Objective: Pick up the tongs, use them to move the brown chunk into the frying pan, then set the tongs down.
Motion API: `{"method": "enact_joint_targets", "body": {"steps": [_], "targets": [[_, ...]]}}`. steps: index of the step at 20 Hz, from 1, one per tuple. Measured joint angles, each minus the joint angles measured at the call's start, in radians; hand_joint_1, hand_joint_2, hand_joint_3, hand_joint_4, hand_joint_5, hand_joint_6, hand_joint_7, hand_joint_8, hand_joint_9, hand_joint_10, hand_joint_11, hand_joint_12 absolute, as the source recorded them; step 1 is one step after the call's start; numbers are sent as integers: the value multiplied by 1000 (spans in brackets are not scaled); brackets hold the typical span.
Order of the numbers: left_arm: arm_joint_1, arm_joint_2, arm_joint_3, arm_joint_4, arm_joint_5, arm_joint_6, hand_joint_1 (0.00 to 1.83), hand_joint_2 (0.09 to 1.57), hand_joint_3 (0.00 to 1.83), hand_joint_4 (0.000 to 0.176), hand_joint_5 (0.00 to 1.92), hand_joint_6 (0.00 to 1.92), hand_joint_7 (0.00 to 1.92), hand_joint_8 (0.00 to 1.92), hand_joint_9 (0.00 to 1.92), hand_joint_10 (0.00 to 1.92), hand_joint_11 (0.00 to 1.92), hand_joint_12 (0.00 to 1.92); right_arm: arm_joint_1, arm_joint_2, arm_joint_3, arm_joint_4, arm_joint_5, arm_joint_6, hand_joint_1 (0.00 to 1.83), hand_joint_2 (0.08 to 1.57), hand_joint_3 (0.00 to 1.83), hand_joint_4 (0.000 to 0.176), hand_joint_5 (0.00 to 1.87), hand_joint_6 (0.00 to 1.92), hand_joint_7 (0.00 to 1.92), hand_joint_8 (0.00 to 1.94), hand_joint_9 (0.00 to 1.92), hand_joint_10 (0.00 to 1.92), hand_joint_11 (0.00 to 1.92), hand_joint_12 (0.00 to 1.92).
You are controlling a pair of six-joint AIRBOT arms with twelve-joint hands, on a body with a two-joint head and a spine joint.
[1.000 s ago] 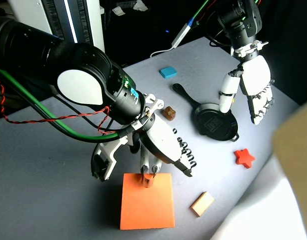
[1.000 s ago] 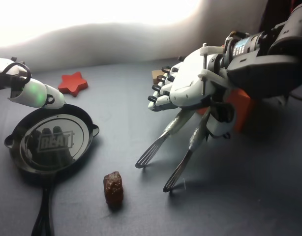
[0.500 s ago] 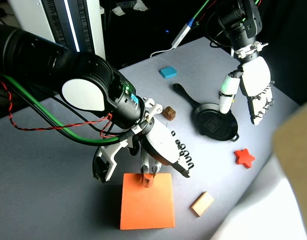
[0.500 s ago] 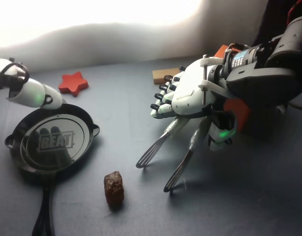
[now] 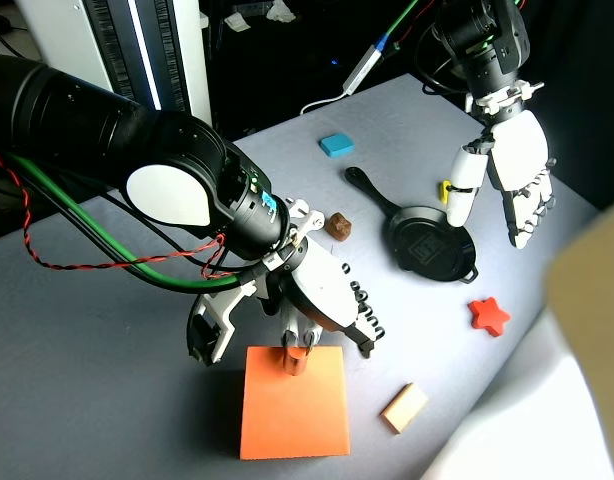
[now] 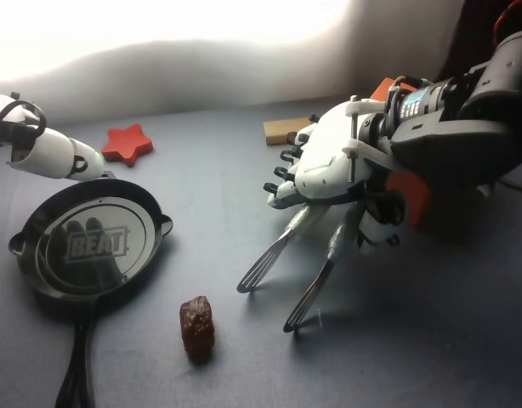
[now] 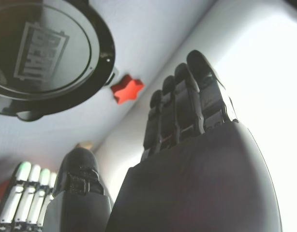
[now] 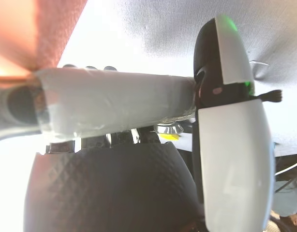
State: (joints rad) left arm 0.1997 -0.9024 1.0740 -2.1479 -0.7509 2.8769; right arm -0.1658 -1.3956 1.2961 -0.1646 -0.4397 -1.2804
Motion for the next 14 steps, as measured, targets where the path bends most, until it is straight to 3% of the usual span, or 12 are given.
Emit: {"method": "enact_joint_targets", "body": {"steps": [3,7,10,12,14], "targets": [[0,0,0,0,3,0,0,1175,0,9,126,4,169,5,187,5,0,658,-1,0,0,0,5,0,1040,1009,5,0,333,101,408,44,343,161,0,1261],[0,0,3,0,2,0,0,1173,0,16,95,0,140,0,169,2,0,621,0,0,0,0,3,23,1022,1060,29,0,467,241,624,41,421,468,0,1531],[0,0,3,0,3,0,0,1186,5,16,114,8,161,8,186,7,0,647,3,2,0,4,-1,23,1028,1074,47,0,503,421,736,58,415,718,0,1643],[0,0,3,0,2,0,0,1186,4,17,106,4,162,7,184,5,0,645,6,5,0,4,-6,23,1085,1055,42,0,619,475,852,97,532,751,133,1630],[0,0,3,0,3,0,0,1186,4,22,94,0,152,2,185,5,0,643,7,6,0,4,-7,24,1058,1091,63,0,612,564,879,111,546,789,170,1631]]}}
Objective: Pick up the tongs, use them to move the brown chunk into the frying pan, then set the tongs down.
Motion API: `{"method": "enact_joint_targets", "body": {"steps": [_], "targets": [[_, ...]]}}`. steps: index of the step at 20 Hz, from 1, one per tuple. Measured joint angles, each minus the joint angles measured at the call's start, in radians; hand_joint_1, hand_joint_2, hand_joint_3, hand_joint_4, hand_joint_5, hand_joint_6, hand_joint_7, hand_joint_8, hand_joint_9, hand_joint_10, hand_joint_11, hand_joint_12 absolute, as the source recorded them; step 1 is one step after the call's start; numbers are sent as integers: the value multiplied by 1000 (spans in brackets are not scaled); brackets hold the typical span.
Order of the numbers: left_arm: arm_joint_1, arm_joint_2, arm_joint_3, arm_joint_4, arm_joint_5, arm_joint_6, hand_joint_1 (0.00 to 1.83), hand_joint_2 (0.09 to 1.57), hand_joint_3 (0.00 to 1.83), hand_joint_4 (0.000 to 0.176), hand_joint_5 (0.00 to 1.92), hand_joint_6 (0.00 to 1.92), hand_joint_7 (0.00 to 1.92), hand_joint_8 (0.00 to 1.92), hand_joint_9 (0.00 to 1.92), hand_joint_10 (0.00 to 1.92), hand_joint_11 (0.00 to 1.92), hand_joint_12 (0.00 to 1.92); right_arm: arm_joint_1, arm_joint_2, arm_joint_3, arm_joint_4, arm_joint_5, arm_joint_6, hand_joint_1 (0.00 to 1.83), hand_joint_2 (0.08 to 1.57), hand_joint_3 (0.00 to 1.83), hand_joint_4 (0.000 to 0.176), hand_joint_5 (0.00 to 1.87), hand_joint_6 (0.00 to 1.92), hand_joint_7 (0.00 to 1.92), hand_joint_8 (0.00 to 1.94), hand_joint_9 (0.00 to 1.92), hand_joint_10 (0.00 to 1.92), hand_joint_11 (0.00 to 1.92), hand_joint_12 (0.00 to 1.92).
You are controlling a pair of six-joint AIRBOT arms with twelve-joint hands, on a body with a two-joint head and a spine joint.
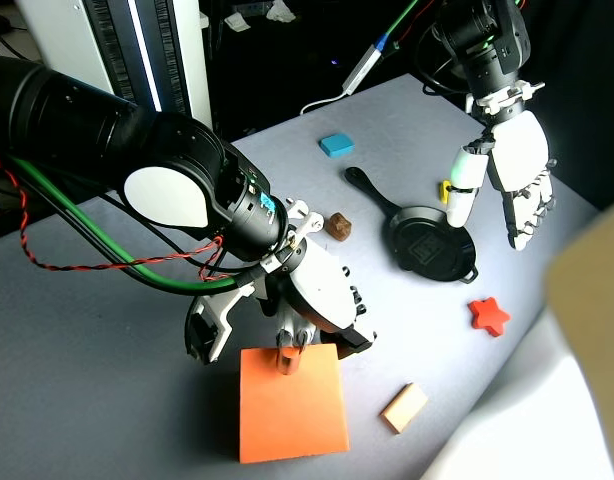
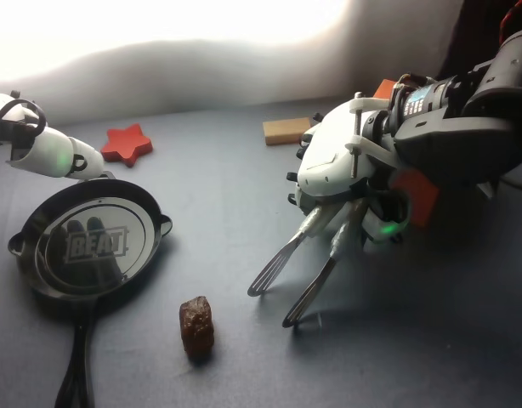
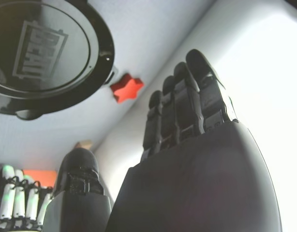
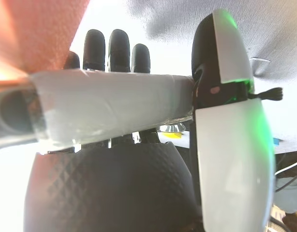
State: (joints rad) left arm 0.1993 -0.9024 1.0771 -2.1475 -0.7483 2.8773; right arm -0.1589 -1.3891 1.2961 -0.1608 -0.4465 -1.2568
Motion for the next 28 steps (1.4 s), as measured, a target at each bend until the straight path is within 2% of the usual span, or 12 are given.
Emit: {"method": "enact_joint_targets", "body": {"steps": [4,5,6,9,13,16,17,19,20,22,24,28], "targets": [[0,0,0,0,0,0,0,1184,0,21,124,5,178,5,214,8,0,694,7,0,0,1,-3,3,1004,1120,80,0,789,516,998,146,713,760,375,1562],[0,0,0,0,0,0,0,1188,2,17,130,6,185,7,220,10,0,700,14,2,-5,-1,-3,3,1083,1170,47,0,806,1084,1022,153,735,769,403,1579],[0,0,0,0,0,0,0,1191,2,15,128,4,175,2,210,4,0,672,21,4,-8,0,-6,7,1092,1198,29,0,784,1239,1033,157,741,783,413,1595],[0,0,0,0,2,0,0,1182,0,25,101,0,174,2,206,1,0,666,45,8,-15,0,-7,27,1100,1213,2,0,785,1268,1042,168,729,824,408,1611],[-3,-4,0,0,0,1,0,1186,0,22,115,4,178,2,214,3,0,695,82,37,-51,-4,-19,84,1098,1217,2,0,778,1279,1027,167,708,828,384,1622],[-4,-4,0,0,2,2,0,1186,0,27,118,3,186,3,222,4,0,726,110,92,-132,-6,-24,198,1102,1211,0,0,791,1261,1032,171,712,824,398,1609],[-4,-4,0,0,2,2,0,1188,1,25,119,3,196,6,232,8,0,733,116,103,-152,-43,-26,272,1101,1209,0,0,790,1262,1006,167,698,840,400,1619],[-4,-4,5,-1,3,2,0,1189,1,27,101,2,182,2,219,1,0,718,118,124,-213,-224,-32,451,1104,1206,0,0,795,1253,1011,172,702,843,408,1611],[-4,-5,11,-1,3,2,0,1192,1,27,110,4,186,3,217,0,0,737,118,135,-239,-301,-38,537,1066,1164,0,0,707,875,994,166,695,822,396,1593],[-4,-5,18,0,0,2,0,1188,0,25,120,7,181,1,223,3,0,741,118,150,-274,-375,-58,639,1061,1155,0,0,764,586,985,156,704,782,401,1572],[-4,-5,18,0,0,2,0,1186,0,23,122,4,185,1,225,3,0,721,118,153,-294,-378,-97,678,1061,1154,0,0,797,498,993,144,714,766,404,1569],[-4,-5,10,-3,3,3,0,1182,0,23,128,5,191,6,226,7,0,716,117,129,-311,-426,-204,803,1046,1144,0,0,806,485,989,138,705,761,392,1559]]}}
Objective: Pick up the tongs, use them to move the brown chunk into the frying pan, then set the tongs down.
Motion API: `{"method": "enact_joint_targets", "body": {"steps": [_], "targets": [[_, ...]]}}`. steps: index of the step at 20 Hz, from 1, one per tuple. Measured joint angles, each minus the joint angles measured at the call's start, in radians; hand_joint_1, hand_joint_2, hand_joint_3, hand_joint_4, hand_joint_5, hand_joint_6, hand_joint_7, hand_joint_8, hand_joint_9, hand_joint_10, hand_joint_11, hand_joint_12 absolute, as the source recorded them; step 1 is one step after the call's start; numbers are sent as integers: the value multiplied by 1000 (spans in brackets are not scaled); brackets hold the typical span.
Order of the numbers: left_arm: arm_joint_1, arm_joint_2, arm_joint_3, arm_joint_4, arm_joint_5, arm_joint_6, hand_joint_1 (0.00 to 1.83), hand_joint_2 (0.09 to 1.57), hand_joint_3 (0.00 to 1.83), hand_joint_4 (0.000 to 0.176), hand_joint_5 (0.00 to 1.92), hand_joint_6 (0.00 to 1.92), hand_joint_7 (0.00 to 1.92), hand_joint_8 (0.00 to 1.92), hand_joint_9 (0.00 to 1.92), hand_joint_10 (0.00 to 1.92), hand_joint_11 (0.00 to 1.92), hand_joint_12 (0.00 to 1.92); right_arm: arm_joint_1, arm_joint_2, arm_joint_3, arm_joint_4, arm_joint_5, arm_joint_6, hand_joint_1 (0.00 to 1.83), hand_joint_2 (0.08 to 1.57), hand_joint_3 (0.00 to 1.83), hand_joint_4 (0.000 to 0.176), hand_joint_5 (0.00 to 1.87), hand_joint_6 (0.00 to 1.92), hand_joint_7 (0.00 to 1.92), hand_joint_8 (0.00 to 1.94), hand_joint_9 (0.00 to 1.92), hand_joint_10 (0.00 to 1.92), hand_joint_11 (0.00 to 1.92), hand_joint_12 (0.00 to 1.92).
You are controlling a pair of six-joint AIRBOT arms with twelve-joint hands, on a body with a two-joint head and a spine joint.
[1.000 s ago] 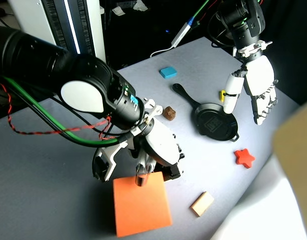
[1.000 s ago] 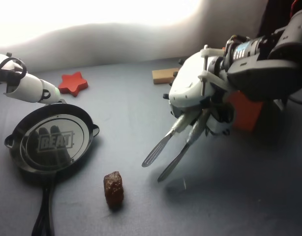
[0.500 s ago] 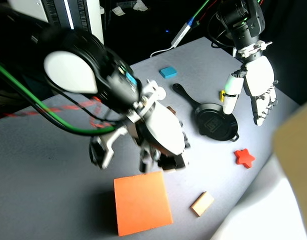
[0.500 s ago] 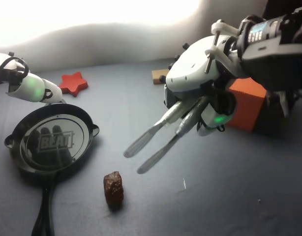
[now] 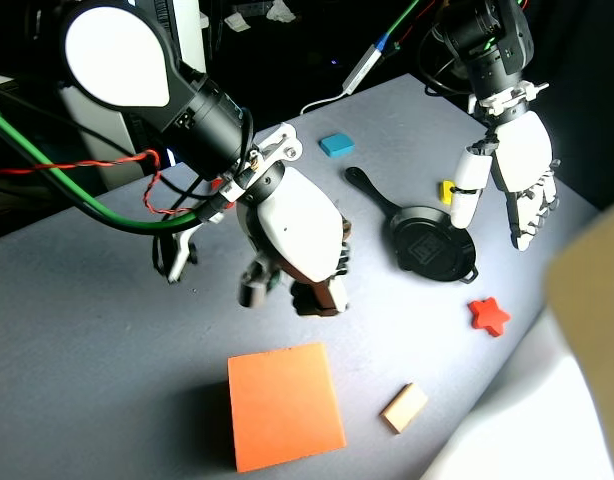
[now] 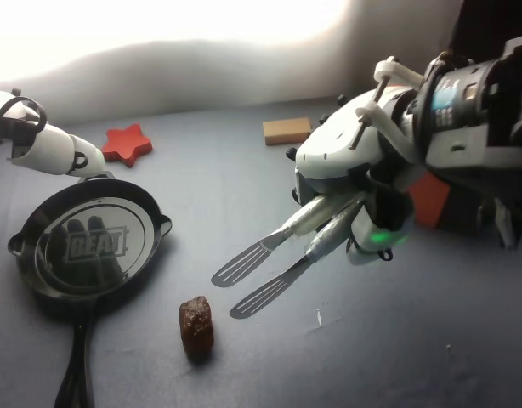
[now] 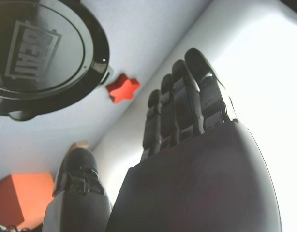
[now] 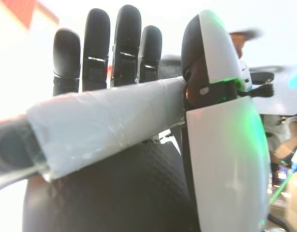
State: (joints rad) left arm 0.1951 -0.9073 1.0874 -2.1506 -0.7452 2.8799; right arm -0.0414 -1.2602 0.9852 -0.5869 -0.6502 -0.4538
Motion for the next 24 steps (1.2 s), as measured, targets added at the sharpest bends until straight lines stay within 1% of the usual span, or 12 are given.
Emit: {"method": "enact_joint_targets", "body": {"steps": [1,2,6,9,11,12,13,15,18,19,23,24], "targets": [[0,0,0,3,0,0,0,1187,0,28,111,1,182,1,211,1,0,696,0,-10,0,-22,-32,32,1035,1138,0,0,803,474,984,132,694,763,371,1576],[0,0,0,3,-2,0,0,1186,0,23,118,5,183,2,210,1,0,692,0,-21,0,-37,-68,61,1032,1140,0,0,798,472,978,129,679,771,354,1593],[-2,0,0,3,-3,0,0,1179,0,21,101,1,154,1,196,2,0,658,-1,-53,-4,-73,-137,116,1042,1139,0,0,741,527,939,141,618,839,301,1628],[-2,0,0,3,-4,0,0,1186,2,18,100,1,150,1,185,0,0,636,-2,-85,-5,-151,-155,168,1046,1139,0,0,726,526,933,141,613,836,304,1624],[-2,0,0,3,-4,0,0,1180,0,22,81,0,153,2,196,2,0,643,0,-106,-5,-189,-164,181,1063,1136,0,0,685,573,910,158,586,849,265,1640],[-2,0,0,3,-5,0,0,1180,0,22,81,0,153,2,196,2,0,643,0,-113,-5,-187,-170,187,1063,1136,0,0,685,573,910,158,586,849,265,1640],[-2,0,0,3,-4,0,0,1187,2,20,106,8,174,5,208,3,0,682,0,-125,-5,-187,-187,195,1056,1139,0,0,625,633,880,189,557,853,242,1637],[-3,0,2,2,0,-1,0,1183,0,18,103,4,170,2,199,3,0,647,-1,-142,-5,-201,-203,228,1061,1134,0,0,606,646,866,207,551,839,230,1626],[-10,0,12,5,-5,0,0,1184,1,19,107,4,163,0,199,3,0,639,-1,-158,-5,-262,-217,280,1050,1137,0,0,585,638,843,218,537,834,200,1637],[-10,0,14,4,-5,0,0,1177,0,22,95,0,152,0,197,1,0,640,-1,-163,-5,-273,-223,288,1061,1129,0,0,598,629,849,229,548,820,210,1626],[-10,0,14,3,-3,0,0,1180,0,20,101,4,156,5,198,3,0,658,-2,-181,-5,-274,-231,297,1032,1140,0,0,588,626,835,230,539,810,202,1627],[-10,0,14,2,-3,0,0,1172,0,25,90,0,158,4,198,2,0,662,-2,-188,-5,-274,-231,297,1046,1147,0,0,581,632,820,235,521,816,175,1646]]}}
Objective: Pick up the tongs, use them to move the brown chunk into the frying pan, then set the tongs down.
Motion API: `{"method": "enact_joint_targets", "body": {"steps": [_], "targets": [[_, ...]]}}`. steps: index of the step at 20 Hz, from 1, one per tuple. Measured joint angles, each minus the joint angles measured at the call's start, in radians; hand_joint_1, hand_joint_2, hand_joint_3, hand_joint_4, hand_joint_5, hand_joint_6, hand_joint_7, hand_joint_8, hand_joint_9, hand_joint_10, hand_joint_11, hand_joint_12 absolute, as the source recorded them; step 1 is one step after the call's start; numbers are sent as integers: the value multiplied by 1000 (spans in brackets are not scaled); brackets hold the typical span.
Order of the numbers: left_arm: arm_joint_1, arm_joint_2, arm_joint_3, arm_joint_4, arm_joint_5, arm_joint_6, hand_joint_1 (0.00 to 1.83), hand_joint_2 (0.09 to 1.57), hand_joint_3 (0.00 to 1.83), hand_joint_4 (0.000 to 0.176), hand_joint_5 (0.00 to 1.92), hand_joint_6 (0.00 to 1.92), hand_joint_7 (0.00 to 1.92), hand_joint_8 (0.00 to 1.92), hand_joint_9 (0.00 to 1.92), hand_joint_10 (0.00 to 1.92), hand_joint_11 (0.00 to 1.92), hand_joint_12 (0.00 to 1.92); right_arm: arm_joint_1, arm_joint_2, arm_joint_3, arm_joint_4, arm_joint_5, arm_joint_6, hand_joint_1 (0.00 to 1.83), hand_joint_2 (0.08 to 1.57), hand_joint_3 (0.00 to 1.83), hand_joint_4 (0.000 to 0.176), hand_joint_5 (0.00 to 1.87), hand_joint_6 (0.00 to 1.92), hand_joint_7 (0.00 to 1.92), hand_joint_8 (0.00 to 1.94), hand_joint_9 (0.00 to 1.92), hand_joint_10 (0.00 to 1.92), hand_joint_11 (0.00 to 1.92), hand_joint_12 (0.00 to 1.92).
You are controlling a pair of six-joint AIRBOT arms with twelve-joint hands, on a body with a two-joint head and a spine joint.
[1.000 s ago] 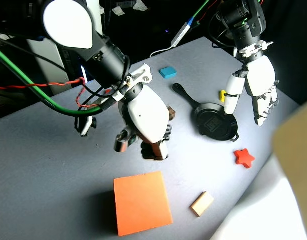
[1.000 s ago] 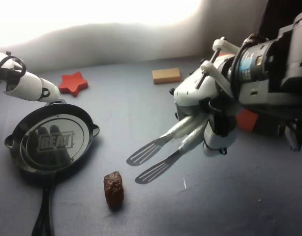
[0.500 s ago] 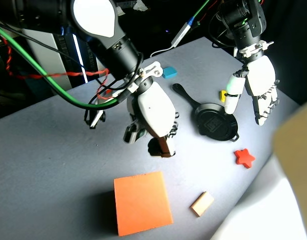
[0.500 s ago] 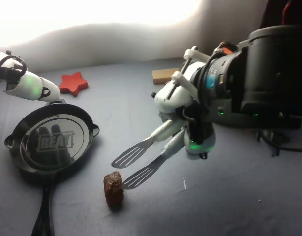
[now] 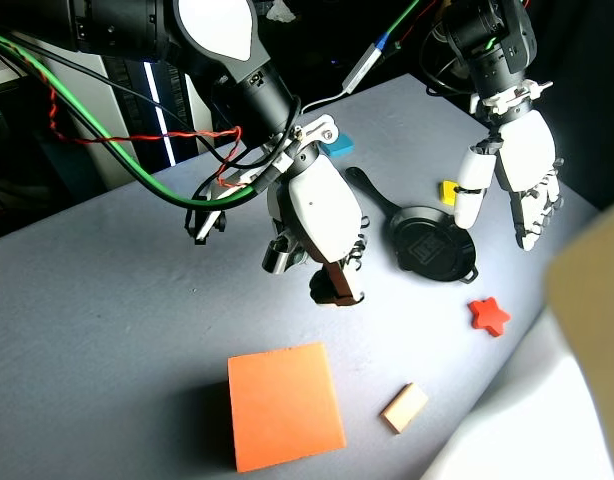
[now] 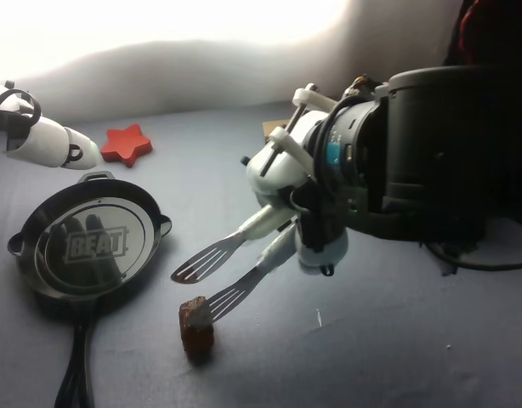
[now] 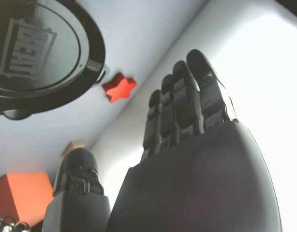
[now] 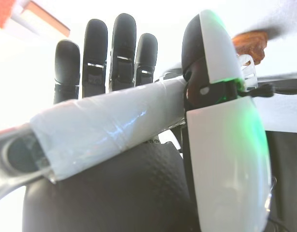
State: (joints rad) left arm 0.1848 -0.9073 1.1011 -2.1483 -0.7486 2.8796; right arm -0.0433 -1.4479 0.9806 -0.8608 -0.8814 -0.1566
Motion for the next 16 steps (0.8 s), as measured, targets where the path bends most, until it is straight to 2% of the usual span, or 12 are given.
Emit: {"method": "enact_joint_targets", "body": {"steps": [6,9,10,14,16], "targets": [[5,0,0,-3,0,0,0,1168,0,18,115,4,178,1,220,4,0,732,-1,-27,15,1,1,1,1046,1151,0,0,580,670,812,291,531,854,196,1660],[4,0,-1,1,0,0,0,1167,0,18,115,3,177,0,220,4,0,731,-16,-34,19,-24,4,3,1046,1152,0,0,579,673,809,295,529,858,194,1661],[4,0,-5,1,-4,0,0,1179,1,23,98,2,169,1,205,3,0,691,-19,-34,19,-23,5,2,1034,1161,0,0,561,671,793,294,519,857,183,1658],[4,0,-6,0,0,0,0,1186,1,14,126,5,176,3,212,2,0,681,-30,-37,27,-26,9,2,1029,1173,0,0,547,713,748,400,496,906,176,1678],[4,0,-6,0,-1,0,0,1178,0,18,109,0,165,0,206,0,0,676,-33,-37,30,-29,16,2,1038,1166,0,0,572,695,754,418,521,879,199,1657]]}}
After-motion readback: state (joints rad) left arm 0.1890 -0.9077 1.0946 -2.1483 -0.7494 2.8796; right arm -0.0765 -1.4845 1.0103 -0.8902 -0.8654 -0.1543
